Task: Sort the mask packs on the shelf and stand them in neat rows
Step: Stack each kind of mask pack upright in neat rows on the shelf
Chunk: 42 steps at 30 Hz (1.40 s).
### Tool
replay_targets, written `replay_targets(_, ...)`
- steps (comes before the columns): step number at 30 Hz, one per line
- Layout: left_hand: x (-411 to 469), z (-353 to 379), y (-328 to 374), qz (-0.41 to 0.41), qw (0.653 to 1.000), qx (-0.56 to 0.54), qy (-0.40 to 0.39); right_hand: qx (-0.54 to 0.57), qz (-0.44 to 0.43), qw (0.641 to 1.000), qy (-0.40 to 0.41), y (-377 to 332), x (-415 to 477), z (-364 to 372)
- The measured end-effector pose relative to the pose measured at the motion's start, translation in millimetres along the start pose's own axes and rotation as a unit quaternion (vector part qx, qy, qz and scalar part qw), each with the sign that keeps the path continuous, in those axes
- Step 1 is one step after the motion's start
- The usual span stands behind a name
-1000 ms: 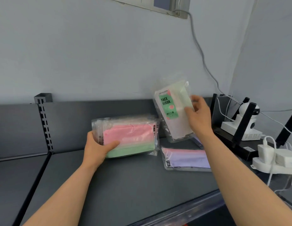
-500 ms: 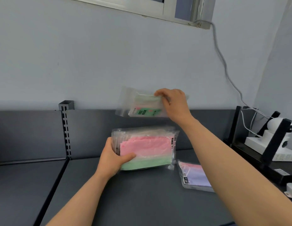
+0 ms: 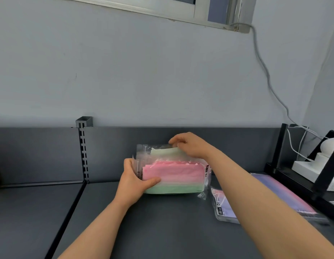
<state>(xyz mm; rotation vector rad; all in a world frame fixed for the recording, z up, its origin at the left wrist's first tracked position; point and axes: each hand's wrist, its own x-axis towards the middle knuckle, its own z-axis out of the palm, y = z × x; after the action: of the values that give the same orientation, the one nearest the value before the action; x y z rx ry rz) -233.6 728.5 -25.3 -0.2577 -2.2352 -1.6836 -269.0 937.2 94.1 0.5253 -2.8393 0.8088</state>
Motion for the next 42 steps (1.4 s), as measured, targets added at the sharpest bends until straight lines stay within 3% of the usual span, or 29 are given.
replay_targets(2,1.6,0.4,-1.5,-0.002,1.0,-0.01,0.003,0.073,0.02,0.992,0.1,11.1,-6.8,-5.3)
replay_targets(5,3.1,2.6,-3.3,-0.006,1.0,-0.026,-0.003,0.233,0.102,0.935,0.249,39.6,-25.3,-8.3)
replay_targets(9,4.7,7.5,-6.4,-0.02,0.999,-0.031,-0.002,0.469,0.235,0.82,0.227,80.9,-46.5,11.5)
replay_targets(12,8.8,11.9,-8.8,-0.032,0.999,-0.036,-0.006,0.524,0.227,0.805,0.158,84.1,-51.3,31.4)
replay_targets(16,14.2,13.7,-8.3,-0.052,0.997,-0.048,-0.016,0.571,0.177,0.79,0.133,70.6,-47.0,47.4)
replay_targets(23,11.2,-5.0,-4.4,-0.037,0.998,-0.055,-0.011,0.544,0.167,0.808,0.152,55.5,-44.2,48.7)
replay_targets(32,0.1,-15.9,-9.2,-0.07,0.995,-0.061,-0.022,0.546,0.227,0.796,0.131,45.1,-60.1,67.9)
replay_targets(38,-4.1,-14.7,-15.2,-0.069,0.997,-0.039,0.015,0.493,0.216,0.84,0.064,45.0,-77.0,56.5)
replay_targets(40,-4.7,-13.2,-15.6,-0.065,0.997,-0.031,0.025,0.4,0.231,0.886,0.049,49.6,-87.0,36.6)
replay_targets(42,-4.1,-12.3,-17.3,-0.062,0.997,-0.03,0.03,0.231,0.246,0.941,0.036,59.9,-104.7,16.7)
